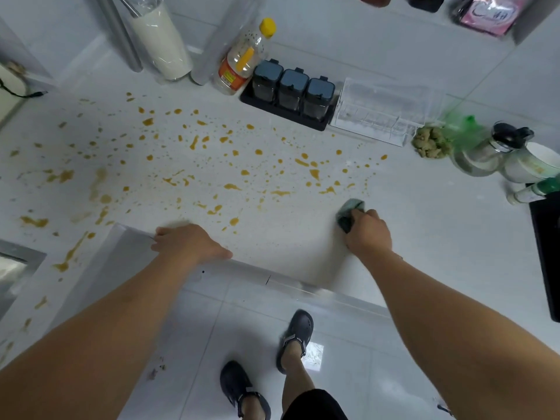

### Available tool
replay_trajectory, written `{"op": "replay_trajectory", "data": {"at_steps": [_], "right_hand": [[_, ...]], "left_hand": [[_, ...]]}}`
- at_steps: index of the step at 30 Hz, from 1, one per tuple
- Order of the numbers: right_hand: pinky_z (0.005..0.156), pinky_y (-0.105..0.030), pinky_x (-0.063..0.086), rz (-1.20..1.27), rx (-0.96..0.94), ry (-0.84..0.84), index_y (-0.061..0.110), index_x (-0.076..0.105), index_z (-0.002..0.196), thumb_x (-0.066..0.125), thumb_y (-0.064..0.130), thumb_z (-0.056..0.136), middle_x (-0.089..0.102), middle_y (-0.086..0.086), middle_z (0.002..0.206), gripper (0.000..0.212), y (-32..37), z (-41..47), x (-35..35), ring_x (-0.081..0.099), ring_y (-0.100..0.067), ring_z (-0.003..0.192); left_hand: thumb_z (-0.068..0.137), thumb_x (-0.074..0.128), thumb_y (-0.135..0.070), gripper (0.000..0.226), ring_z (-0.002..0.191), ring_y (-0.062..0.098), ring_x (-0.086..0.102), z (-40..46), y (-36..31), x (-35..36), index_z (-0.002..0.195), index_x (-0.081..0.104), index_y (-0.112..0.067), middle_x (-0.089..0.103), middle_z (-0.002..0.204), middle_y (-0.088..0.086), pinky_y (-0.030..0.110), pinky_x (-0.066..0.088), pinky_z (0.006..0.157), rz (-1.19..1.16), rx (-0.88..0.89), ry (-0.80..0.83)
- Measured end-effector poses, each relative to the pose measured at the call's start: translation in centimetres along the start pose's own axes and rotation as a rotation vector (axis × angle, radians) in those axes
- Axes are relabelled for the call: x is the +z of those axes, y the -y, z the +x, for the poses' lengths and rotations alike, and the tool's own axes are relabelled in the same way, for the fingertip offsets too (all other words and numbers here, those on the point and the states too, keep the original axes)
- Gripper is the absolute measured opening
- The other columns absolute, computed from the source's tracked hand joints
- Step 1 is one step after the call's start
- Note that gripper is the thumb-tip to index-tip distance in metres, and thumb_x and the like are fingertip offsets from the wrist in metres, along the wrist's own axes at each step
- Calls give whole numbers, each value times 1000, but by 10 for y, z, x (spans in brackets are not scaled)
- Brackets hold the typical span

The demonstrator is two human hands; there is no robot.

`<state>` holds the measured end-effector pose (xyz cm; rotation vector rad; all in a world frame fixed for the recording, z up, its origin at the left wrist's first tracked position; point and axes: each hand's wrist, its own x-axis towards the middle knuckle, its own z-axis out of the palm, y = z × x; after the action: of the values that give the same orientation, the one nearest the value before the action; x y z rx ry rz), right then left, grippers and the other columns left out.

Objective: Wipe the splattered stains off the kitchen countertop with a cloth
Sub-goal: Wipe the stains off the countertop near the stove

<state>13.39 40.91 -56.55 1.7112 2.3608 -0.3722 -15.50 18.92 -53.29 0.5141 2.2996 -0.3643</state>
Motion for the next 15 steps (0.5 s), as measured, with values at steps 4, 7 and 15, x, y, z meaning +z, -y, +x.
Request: {"op": "replay_trajectory", "data": {"at_steps": [4, 7, 15], "right_hand": [[76, -32, 42, 58, 110, 11, 16, 54, 136, 55, 24, 88, 43, -12, 133, 49, 9, 13, 6, 57, -37, 103], [78, -33, 42, 102, 16, 7, 15, 57, 131, 51, 32, 89, 43, -13, 134, 46, 48, 1, 15, 58, -38, 101], [75, -29, 42, 259, -299, 97, 22, 59, 135, 54, 20, 86, 48, -7, 114, 49, 69, -42, 23, 57, -34, 90]], "left_hand": [[57, 82, -82, 136, 152, 53, 15, -3, -1, 5, 159, 32, -8, 4, 162, 42, 58, 25, 122, -34, -7, -43], [56, 83, -81, 140, 152, 53, 14, -4, -3, 3, 160, 28, -7, 5, 163, 42, 59, 24, 123, -33, -10, -40], [52, 86, -81, 143, 152, 51, 19, 0, -8, -3, 161, 26, -9, 17, 164, 35, 60, 27, 122, -2, -64, 0]]}}
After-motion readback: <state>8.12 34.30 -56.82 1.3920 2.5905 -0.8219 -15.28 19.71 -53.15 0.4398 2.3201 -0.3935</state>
